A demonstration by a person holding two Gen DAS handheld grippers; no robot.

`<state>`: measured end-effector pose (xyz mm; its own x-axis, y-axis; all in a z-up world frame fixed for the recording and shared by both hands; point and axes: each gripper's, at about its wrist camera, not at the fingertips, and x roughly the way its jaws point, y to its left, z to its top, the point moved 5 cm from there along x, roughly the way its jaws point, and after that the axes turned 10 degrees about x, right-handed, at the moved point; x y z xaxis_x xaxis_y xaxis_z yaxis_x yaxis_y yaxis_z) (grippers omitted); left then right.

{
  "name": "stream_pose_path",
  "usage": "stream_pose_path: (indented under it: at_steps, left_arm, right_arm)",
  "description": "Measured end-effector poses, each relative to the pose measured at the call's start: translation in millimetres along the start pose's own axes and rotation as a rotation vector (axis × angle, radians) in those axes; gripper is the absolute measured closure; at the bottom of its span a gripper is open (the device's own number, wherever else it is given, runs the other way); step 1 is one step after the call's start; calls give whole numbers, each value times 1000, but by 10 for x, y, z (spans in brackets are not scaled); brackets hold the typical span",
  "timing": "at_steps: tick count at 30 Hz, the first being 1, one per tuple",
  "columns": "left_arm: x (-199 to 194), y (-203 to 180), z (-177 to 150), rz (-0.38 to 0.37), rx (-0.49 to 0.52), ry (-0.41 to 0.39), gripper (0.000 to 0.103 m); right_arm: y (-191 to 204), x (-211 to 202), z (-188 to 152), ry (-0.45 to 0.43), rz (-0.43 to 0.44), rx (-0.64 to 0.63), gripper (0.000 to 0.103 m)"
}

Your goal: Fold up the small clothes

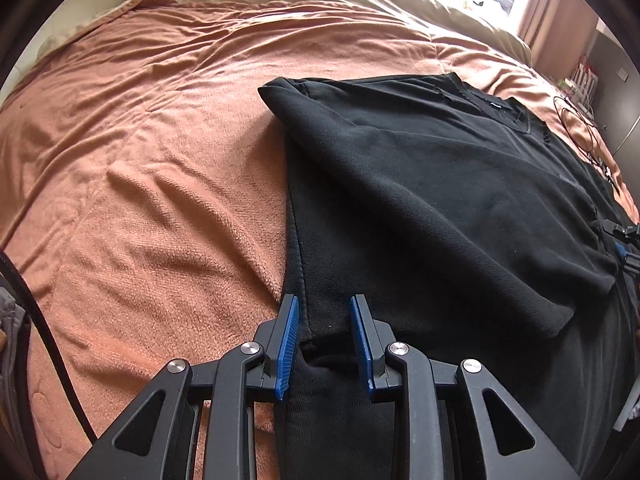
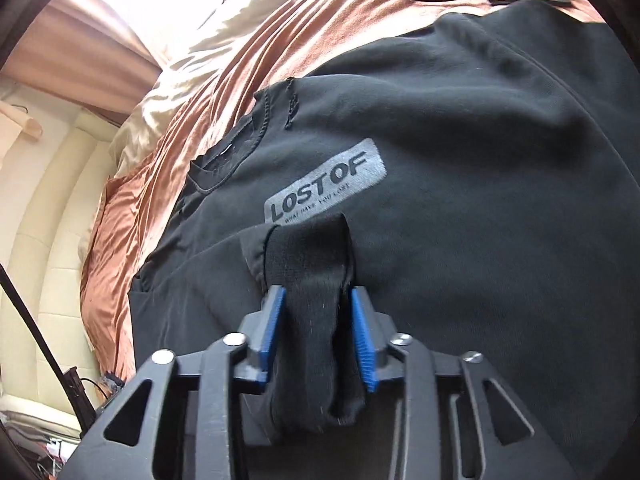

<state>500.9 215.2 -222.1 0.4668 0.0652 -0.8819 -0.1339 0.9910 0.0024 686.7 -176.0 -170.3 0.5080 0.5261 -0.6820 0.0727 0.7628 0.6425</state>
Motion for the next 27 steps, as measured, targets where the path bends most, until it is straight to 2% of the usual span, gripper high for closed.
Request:
stream_pose_path:
  at_steps: [1, 4, 8, 13, 17, 22, 24, 27]
  left_arm:
    - [8, -1, 3, 3, 0, 1, 74]
    - [36, 10, 20, 7, -6, 6, 74]
    - [72, 30, 21, 5, -24, 14, 74]
    - [82, 40, 24, 16, -30, 17, 76]
    - [93, 43, 25, 20, -32, 16, 77]
    - [100, 46, 28, 25, -27, 17, 77]
    - [94, 65, 28, 26, -29, 20, 77]
    - [64, 95, 26, 16, -38, 19, 77]
  right_arm:
    - [10, -1, 21, 0, -11, -10, 98]
    - [91, -103, 57, -44, -37, -52, 101]
    - [159, -345, 62, -118, -86, -87, 102]
    - [-42, -590, 71, -199, -188, -56, 102]
    - [-140, -606, 3, -204, -217, -38, 102]
    - [-63, -605, -32, -216, -227, -46, 102]
    - [-58, -596, -13, -209, -272, -57, 101]
    - [-6, -717, -28, -245, -327, -97, 98]
